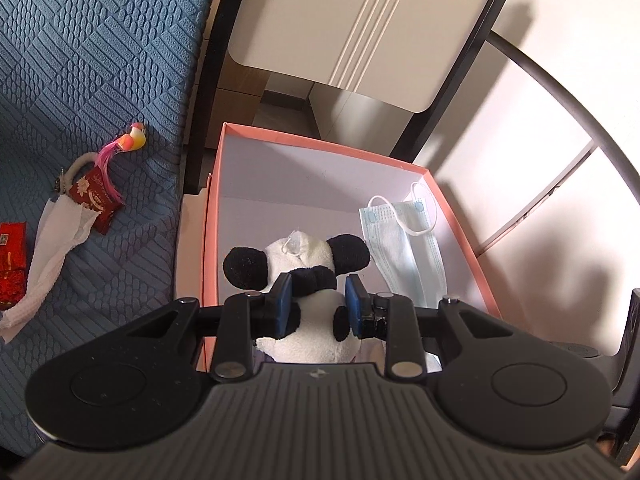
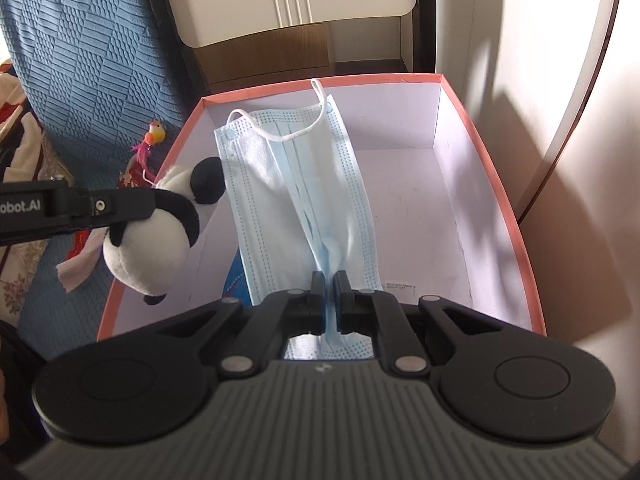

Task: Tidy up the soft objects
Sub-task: 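Lower the panda into the pink box and open the left tool, then lower the face mask into the pink box and open the right tool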

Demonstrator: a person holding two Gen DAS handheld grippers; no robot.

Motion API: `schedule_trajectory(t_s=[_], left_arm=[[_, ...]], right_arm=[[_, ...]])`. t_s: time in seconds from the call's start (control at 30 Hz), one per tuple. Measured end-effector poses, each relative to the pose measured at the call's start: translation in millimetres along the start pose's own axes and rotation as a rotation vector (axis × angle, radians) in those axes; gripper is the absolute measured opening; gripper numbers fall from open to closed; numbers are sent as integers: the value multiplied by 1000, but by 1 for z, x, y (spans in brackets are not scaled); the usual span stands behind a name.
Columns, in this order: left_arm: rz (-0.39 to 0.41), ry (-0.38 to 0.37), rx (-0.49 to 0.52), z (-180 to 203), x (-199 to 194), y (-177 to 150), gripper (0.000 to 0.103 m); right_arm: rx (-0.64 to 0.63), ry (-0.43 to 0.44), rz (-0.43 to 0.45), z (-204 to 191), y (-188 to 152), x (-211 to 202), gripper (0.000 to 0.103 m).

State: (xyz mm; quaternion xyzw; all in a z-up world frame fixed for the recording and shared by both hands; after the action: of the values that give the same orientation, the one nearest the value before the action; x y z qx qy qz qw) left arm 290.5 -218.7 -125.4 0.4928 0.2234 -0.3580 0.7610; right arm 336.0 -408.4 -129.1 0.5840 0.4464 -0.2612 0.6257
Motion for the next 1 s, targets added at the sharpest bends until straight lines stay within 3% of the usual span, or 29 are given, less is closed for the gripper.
schedule_trajectory(t_s=[0.07,0.13,0.2,0.43,0.67,1.0], left_arm=[[-3,-3,2,1,1,0,36],[-6,0,13,2,1,-1,43],[-5,-16,9,3,-1,-1,45],[48,-21,45,6,-29,11,45],[143,-17,90,6,-76,30,45],[257,-28,78,-23,-137,42,45]], right_arm=[[19,9,5,2,0,0,13],[30,-3,0,5,-1,2,29],[37,-14,3,7,-1,0,34],[45,3,71,-2,11,-18,34],[-10,47,187,-39,38,-53,34],[-68,80,254,-86,52,-80,34]])
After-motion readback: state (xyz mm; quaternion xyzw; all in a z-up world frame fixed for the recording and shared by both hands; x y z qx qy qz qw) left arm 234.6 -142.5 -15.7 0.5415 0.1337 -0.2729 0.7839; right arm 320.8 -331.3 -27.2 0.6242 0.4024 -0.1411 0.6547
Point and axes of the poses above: each gripper's, at about its wrist camera, not at the fingertips, and x roughly the way its jaws point, z to its right, y to its top, the point moved 7 cm from there along x, roughly the way its jaws point, and after that the axes turned 3 degrees about -x, right-handed, at the moved point
